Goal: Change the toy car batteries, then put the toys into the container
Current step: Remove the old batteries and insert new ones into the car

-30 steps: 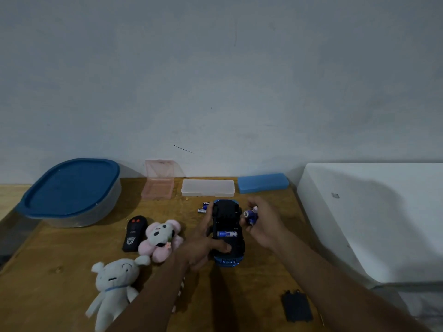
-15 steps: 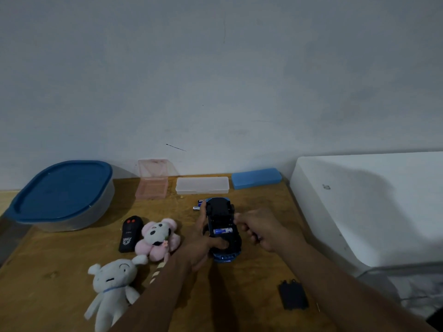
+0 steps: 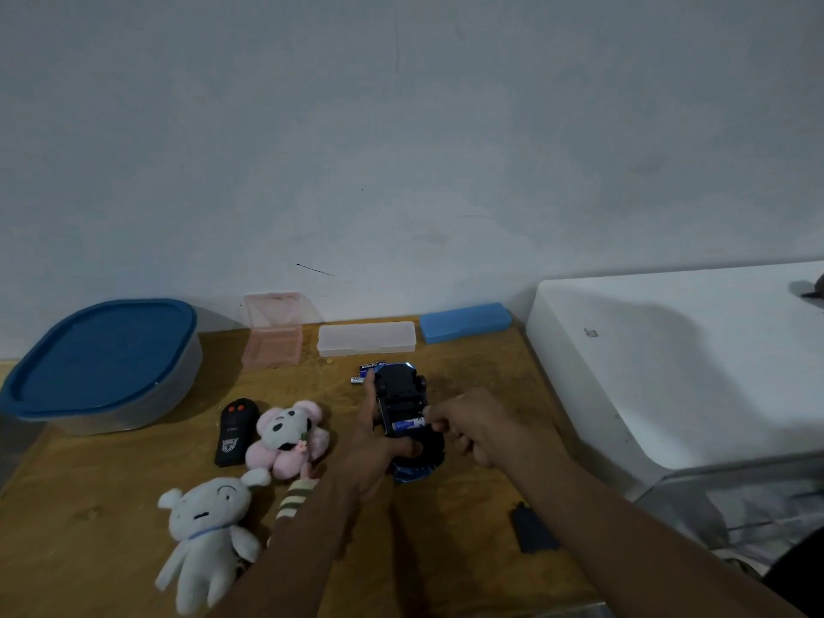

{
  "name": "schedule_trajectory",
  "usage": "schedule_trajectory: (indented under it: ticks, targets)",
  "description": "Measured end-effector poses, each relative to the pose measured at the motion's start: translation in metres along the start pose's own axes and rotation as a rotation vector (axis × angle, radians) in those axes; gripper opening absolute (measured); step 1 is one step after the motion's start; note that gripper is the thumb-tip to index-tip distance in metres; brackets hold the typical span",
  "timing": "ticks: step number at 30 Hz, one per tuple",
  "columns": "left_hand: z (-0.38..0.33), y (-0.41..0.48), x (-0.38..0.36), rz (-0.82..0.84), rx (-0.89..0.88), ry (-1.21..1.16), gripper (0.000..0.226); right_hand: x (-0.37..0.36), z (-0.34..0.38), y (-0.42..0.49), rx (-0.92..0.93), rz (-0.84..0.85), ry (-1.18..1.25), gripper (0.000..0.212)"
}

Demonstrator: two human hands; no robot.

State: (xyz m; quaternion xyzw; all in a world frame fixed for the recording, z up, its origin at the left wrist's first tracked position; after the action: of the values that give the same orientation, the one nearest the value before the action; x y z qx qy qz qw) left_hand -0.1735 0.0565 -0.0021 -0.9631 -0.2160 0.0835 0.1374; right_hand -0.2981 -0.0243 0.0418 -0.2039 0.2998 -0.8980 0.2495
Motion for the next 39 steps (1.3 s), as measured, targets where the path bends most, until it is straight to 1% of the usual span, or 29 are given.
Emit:
schedule_trajectory:
  ticks: [4,8,12,16,18,21,25,27,29,32,34,39]
  targets:
    - [-0.002,-0.001,0.002,0.025,0.007,-0.035,0.121,0.001,-0.002,-0.006,0.027,0.001,-0.001,0.016]
    - [0.0,-0.003,0.003,0.039,0.014,-0.028,0.12,0.001,0.002,-0.012,0.108,-0.02,-0.032,0.018]
    - [0.006,-0.004,0.0,0.077,0.045,-0.067,0.12,-0.001,0.007,-0.016,0.194,-0.022,0.038,0.024]
    - [0.014,-0.002,0.0,0.119,0.068,-0.09,0.124,-0.001,0.005,-0.015,0.283,-0.021,0.024,0.019]
    - [0.016,-0.004,-0.001,0.127,0.078,-0.103,0.124,0.0,0.001,-0.013,0.293,-0.027,0.036,0.017]
    - [0.019,-0.006,-0.005,0.15,0.09,-0.112,0.125,0.004,-0.005,-0.008,0.22,-0.012,0.169,0.017]
    - [0.026,-0.014,-0.009,0.164,0.129,-0.11,0.125,0.007,-0.017,-0.001,0.026,0.156,0.507,0.01]
    - [0.029,-0.02,-0.014,0.144,0.156,-0.078,0.126,0.013,-0.025,0.001,-0.052,0.158,0.563,0.014]
    - [0.035,-0.025,-0.02,0.136,0.181,-0.046,0.126,0.021,-0.034,0.001,-0.102,0.134,0.533,0.015]
    - [0.044,-0.035,-0.03,0.125,0.221,-0.015,0.123,0.032,-0.049,0.002,-0.137,0.109,0.439,0.024]
    - [0.048,-0.042,-0.037,0.113,0.23,0.013,0.121,0.038,-0.059,0.003,-0.15,0.114,0.402,0.028]
    - [0.051,-0.056,-0.053,0.051,0.248,0.032,0.116,0.057,-0.074,-0.003,-0.174,0.13,0.348,0.03]
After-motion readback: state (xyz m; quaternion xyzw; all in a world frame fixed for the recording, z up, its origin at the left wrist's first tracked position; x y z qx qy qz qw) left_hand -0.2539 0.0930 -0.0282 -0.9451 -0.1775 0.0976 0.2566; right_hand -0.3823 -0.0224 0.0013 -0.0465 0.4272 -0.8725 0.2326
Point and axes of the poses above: each hand's wrist, its own y-axis towards the middle knuckle, its own x-axis out of the back of the hand, z = x × y, the point moved 5 cm from there along y, towards the middle knuckle, and after that the axes turned 1 degree about -x, right-handed, at the moved point
